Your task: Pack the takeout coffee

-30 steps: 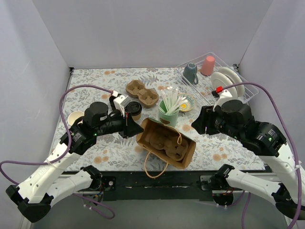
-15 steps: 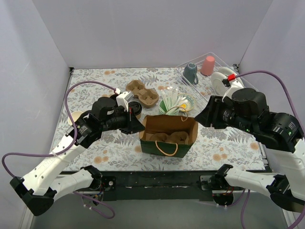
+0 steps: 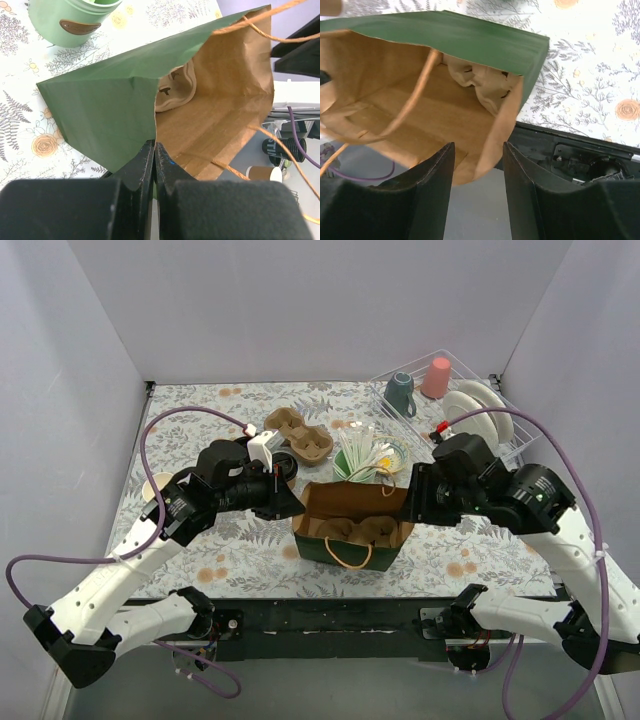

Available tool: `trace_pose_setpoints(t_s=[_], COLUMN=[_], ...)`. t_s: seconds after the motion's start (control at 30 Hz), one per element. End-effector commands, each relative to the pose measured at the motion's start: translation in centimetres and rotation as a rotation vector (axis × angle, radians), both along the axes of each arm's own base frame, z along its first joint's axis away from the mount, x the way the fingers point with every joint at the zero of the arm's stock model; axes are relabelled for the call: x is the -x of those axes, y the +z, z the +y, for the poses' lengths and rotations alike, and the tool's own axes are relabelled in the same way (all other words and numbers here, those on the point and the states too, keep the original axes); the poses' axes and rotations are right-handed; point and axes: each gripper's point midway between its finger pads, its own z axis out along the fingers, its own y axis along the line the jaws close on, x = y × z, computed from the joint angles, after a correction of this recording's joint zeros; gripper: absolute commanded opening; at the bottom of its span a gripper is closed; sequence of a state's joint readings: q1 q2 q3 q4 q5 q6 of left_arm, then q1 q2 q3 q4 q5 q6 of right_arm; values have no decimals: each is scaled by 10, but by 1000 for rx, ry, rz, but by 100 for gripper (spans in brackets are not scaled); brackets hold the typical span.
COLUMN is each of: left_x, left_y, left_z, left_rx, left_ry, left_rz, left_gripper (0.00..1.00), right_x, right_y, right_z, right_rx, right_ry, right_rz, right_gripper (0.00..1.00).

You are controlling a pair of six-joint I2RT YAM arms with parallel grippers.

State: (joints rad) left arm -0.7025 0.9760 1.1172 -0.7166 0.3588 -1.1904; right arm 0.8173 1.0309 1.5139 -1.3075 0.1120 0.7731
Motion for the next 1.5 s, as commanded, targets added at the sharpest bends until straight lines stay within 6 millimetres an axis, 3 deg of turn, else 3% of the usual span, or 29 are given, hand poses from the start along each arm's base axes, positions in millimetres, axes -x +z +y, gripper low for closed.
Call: trace_pose_setpoints(t_s=[0.0,0.1,0.23,0.3,0.37,0.57,1.0,1.17,1.3,1.37,1.4,1.43,1.47], left_x=[2,2,1,0,-1,-3,-7,-9,-13,-16,-19,-20,-22], left_y=[15,14,13,13,14,19,16,16,16,19,18,19,23], left_z=[-4,-5,-3,-2,-2,0,1,1,-2,-3,-4,-6,-7], left_rx=[42,46,43,43,43,40,19,20,14,18,15,18,24], left_ry=[-23,-20,-8,-2,4,22,39,52,58,64,69,71,78], left_rz=[-29,-26,-25,-25,-30,-44,-29,-29,-25,-34,-30,-25,-25], left_gripper=[0,0,0,0,0,0,0,0,0,0,0,0,0], right_x=[-2,-4,-8,-12,-14,-26,-28,-32,-31,-31,-31,-35,-38], right_y=[-18,-28,-30,-31,-30,-2,-12,-13,-28,-34,-34,-30,-25], right_z=[0,-1,-5,-5,-3,1,-11,-13,-12,-11,-10,-9,-9], right_rx=[38,64,83,99,103,67,94,109,144,150,150,147,150], right_ry=[-39,-58,-87,-87,-87,-94,-163,-182,-168,-168,-162,-161,-156], right_rz=[54,72,58,53,53,-23,-31,-39,-2,10,5,-16,-33], right_gripper=[50,45,26,22,34,59,52,59,49,37,31,9,2])
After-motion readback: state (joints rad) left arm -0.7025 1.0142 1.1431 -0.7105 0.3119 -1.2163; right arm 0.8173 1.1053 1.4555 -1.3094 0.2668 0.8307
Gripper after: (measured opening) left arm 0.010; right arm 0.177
